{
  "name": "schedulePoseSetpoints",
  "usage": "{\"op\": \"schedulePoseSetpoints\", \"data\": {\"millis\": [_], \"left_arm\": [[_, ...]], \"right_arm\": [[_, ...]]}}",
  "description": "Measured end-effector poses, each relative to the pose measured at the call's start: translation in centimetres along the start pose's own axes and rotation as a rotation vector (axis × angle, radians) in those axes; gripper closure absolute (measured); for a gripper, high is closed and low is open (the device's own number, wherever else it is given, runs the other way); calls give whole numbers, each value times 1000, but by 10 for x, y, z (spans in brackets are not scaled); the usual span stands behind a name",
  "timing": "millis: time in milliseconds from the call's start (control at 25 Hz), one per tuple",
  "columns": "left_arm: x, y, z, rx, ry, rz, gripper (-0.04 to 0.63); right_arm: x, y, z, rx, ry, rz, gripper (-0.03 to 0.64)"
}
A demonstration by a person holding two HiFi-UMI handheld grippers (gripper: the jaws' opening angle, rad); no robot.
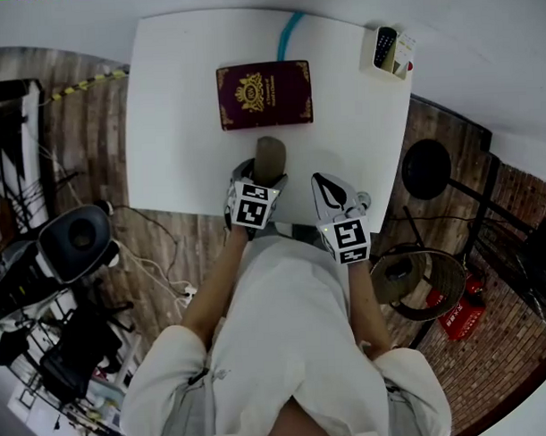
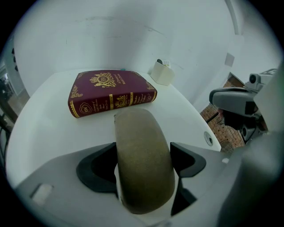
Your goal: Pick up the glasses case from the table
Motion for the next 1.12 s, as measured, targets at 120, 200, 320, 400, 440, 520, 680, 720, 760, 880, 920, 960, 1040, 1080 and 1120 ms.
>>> {"op": "schedulePoseSetpoints", "data": {"millis": [120, 200, 320, 400, 440, 520, 680, 720, 760, 880, 920, 960, 1040, 1080, 1120], "left_arm": [[0, -1, -5, 11, 13, -6, 202], [-1, -3, -7, 20, 23, -12, 203], [-5, -9, -9, 36, 31, -27, 204], [-10, -13, -10, 47, 38, -41, 204], [-12, -16, -11, 52, 43, -49, 204], [-19, -22, -11, 64, 51, -69, 204], [-35, -37, -12, 86, 66, -122, 204], [-40, -41, -13, 91, 70, -138, 204], [-45, -45, -13, 97, 73, -155, 204], [-62, -59, -14, 114, 86, -205, 204], [-68, -64, -15, 118, 92, -221, 204], [-75, -69, -16, 123, 98, -240, 204], [-88, -81, -17, 139, 106, -284, 204], [-94, -87, -18, 149, 109, -307, 204], [-101, -94, -19, 159, 112, -330, 204]], "right_arm": [[-2, -1, 0, 3, 12, -4, 611], [-4, -1, 0, 5, 19, -5, 611], [-6, -2, 0, 6, 36, -13, 611], [-7, -4, 0, 5, 45, -20, 611], [-7, -5, 1, 4, 48, -23, 611], [-8, -9, 1, 1, 58, -32, 611], [-10, -18, -1, -10, 84, -58, 611], [-11, -21, -1, -14, 91, -66, 611], [-12, -25, -2, -18, 98, -77, 611], [-16, -37, -4, -32, 120, -109, 611], [-17, -41, -5, -38, 128, -119, 612], [-19, -46, -5, -44, 137, -129, 611], [-23, -57, -8, -56, 154, -156, 611], [-26, -63, -9, -64, 163, -171, 612], [-28, -69, -10, -72, 171, -186, 612]]}}
Point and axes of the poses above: the fingertips, and each gripper's own axes: x forward along the fingers, z to its left, y out of its underside, the point moved 3 cm from there along -x, backward along the fingers, and after that the axes turned 7 degrees about -x, right-handed, at the moved point
